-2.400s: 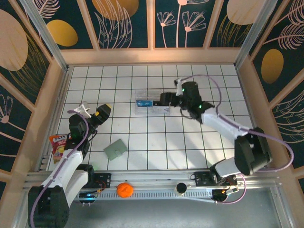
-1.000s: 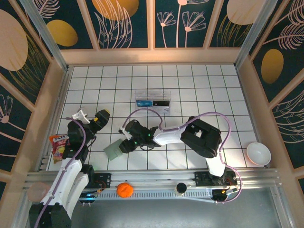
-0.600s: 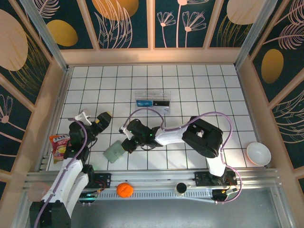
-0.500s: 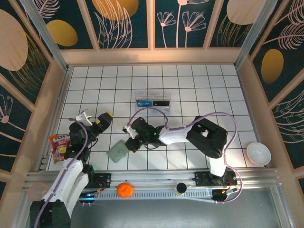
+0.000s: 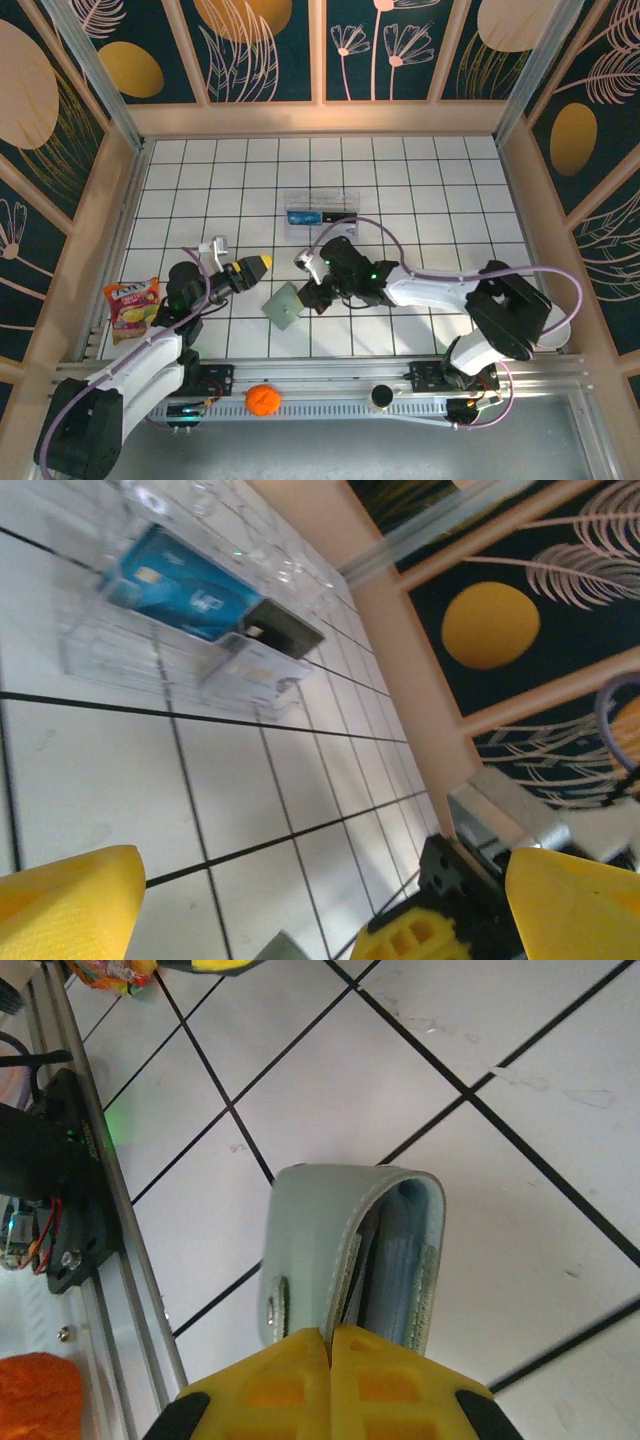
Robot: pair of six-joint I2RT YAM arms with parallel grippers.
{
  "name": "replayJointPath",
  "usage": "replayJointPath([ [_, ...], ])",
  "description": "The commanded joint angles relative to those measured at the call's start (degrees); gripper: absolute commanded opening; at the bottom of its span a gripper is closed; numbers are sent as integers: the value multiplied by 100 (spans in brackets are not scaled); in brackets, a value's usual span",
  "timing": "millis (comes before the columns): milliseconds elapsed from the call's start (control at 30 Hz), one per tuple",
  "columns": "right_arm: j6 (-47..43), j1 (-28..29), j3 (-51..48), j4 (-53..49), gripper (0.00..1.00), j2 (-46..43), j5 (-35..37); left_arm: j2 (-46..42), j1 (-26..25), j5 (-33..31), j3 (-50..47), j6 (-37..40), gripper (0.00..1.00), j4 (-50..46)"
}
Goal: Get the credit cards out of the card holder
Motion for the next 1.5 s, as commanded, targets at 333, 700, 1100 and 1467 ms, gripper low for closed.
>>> replayJointPath([
  [333, -143, -329, -350, -311, 0, -1175, -681, 1601, -1021, 338, 193, 421, 91, 1935],
  [700, -81, -1104, -451, -91, 0, -1514, -780, 2151, -1639, 847, 324, 514, 68, 2749],
  [1100, -190, -1378, 6, -8, 0, -939, -608, 2094, -1775, 278, 526, 710, 24, 1913],
  [1467, -92, -1372, 129, 172, 0, -785, -456, 2553, -1883, -95, 703, 568, 26, 1917],
])
